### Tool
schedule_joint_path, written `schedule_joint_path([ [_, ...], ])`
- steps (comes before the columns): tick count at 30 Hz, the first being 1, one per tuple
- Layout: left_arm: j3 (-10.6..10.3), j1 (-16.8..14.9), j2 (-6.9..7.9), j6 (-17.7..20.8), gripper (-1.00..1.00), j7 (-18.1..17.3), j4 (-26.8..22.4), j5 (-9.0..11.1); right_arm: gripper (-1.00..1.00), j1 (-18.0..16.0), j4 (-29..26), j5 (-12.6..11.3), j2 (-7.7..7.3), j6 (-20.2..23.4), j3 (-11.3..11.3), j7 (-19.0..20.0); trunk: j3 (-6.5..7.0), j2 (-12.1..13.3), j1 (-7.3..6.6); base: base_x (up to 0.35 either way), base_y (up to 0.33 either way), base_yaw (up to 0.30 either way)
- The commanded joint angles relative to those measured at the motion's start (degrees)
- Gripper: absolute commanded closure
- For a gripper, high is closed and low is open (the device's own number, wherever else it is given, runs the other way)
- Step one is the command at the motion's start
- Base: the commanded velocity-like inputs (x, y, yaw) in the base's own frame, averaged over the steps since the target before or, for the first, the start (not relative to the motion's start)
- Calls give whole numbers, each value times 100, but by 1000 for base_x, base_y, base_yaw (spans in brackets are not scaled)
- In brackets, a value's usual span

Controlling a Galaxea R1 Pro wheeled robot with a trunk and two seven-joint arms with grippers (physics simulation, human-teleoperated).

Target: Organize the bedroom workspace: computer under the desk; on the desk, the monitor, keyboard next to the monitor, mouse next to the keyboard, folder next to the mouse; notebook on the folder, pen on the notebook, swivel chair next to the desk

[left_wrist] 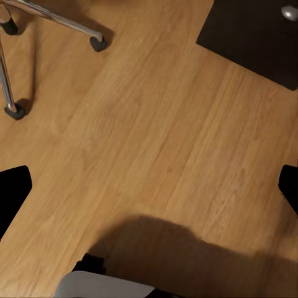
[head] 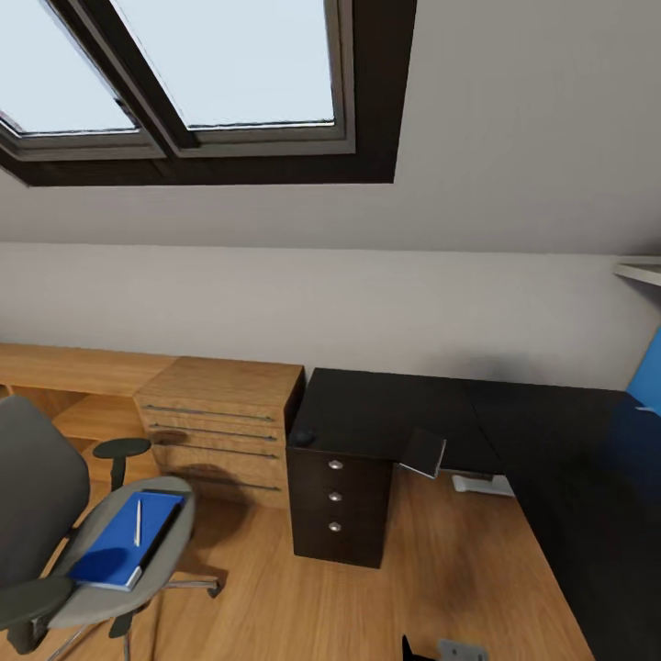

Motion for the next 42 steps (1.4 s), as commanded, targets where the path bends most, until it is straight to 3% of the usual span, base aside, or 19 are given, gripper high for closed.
schedule_joint_path([
  [1,-34,-3,11,-26,-100,45,-11,59,-100,-5,5,-41,2,-18,50,-18,8,32,-16,331,0,0],
  [8,-51,-3,-89,-20,-100,42,-78,50,-100,-5,-55,-49,-26,-56,38,-20,134,312,-170,331,0,0],
  [12,-45,-3,-127,47,-100,32,-529,19,-100,-5,-239,-73,-30,-144,18,-31,152,353,-192,339,0,0],
  [16,-42,-3,-137,388,-100,28,-1264,-183,-100,-6,-976,-67,-14,-64,23,-99,152,353,-192,343,0,0],
  [18,-15,-3,-139,781,-100,56,-1806,-338,-100,-7,-1544,-55,0,242,34,-292,152,353,-192,344,0,0],
  [22,139,-3,-144,1404,-100,252,-2578,-452,-100,-7,-2425,-47,25,1125,56,-752,152,353,-192,345,0,0],
  [23,252,-3,-158,1713,-100,407,-2937,-475,-100,-9,-2915,-43,42,1676,68,-991,152,353,-192,345,0,0],
  [28,425,-3,-188,2383,-100,746,-3708,-495,-100,-14,-4118,-34,130,2999,164,-1416,152,353,-192,345,0,0],
  [29,460,-3,-194,2568,-100,816,-3972,-497,-100,-19,-4564,-30,157,3475,221,-1522,152,353,-192,345,0,0],
  [35,519,-3,-249,2836,-100,918,-4372,-429,-100,-29,-5682,-53,184,4796,295,-1753,152,353,-192,345,0,0],
  [38,540,-3,-255,2866,-100,941,-4413,-375,-100,-29,-5919,-72,193,5097,308,-1798,152,353,-192,325,0,0],
  [42,553,-3,-243,2869,-100,976,-4306,-366,-100,-10,-5883,-98,203,5100,328,-1808,152,353,-192,192,0,0],
])
